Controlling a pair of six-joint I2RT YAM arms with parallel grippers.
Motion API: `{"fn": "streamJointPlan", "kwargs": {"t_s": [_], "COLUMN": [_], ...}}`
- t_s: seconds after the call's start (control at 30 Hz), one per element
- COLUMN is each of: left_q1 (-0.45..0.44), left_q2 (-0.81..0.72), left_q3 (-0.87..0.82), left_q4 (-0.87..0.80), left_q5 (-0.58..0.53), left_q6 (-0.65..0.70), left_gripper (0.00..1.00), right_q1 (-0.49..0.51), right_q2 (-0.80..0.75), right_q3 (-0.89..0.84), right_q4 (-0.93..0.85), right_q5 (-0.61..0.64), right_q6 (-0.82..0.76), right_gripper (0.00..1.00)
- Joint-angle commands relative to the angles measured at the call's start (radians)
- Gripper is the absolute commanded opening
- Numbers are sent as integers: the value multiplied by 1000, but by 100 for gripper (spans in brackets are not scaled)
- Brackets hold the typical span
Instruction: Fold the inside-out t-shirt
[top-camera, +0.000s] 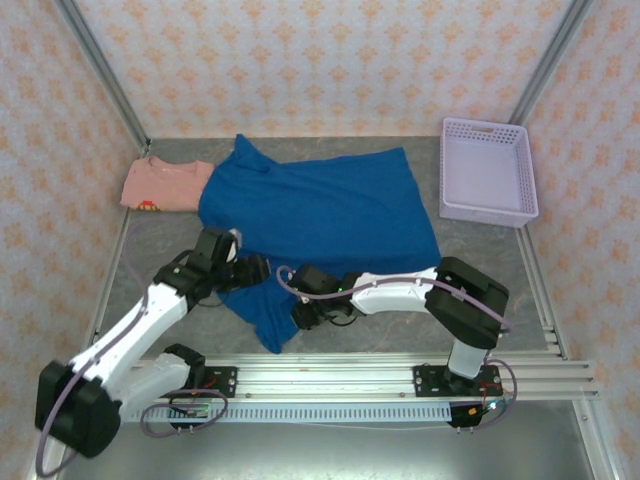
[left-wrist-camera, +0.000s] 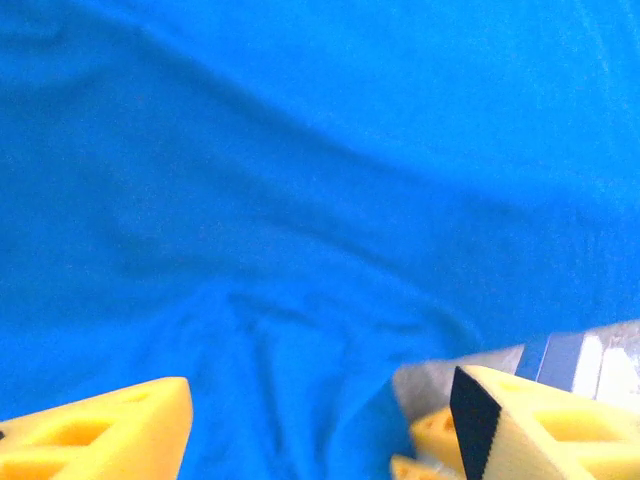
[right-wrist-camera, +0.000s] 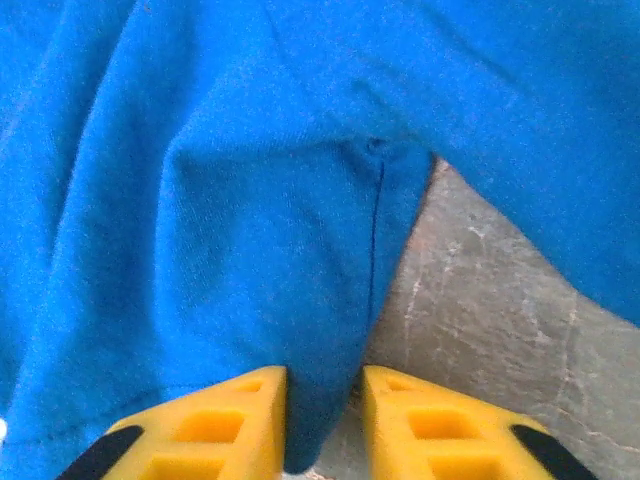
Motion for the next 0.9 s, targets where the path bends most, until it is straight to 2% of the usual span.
{"fn": "streamJointPlan", "kwargs": {"t_s": [0.0,0.1,0.23,0.47,0.7,0.87], "left_q1": [-50,-134,-253,-340,-353,-358], "left_q2": [-180,-316,-363,-356,-270,-231], "left_q3": [-87,-131,-181,-277,-356,-354], "left_q4": [-178,-265,-275,-241,-62,-12], "left_q5": [-37,-73,-97,-72,-12,-7], "left_q6": [-133,-258,-366,-380,-329,-271], "left_gripper": [58,46,36,30,29,28], "right_q1": [-10,-32,-81,-157,-169,-168], "right_q2": [-5,-60,-100,-109,-69,-56], "right_q3": [27,14,6,0,23,24], "right_q4": [-41,-78,-114,-103,-100,-112], "right_q5": [-20,-66,-158,-235,-256,-246], "right_q6": [50,101,173,252,252,237], "right_gripper": [8,0,0,0,0,0]}}
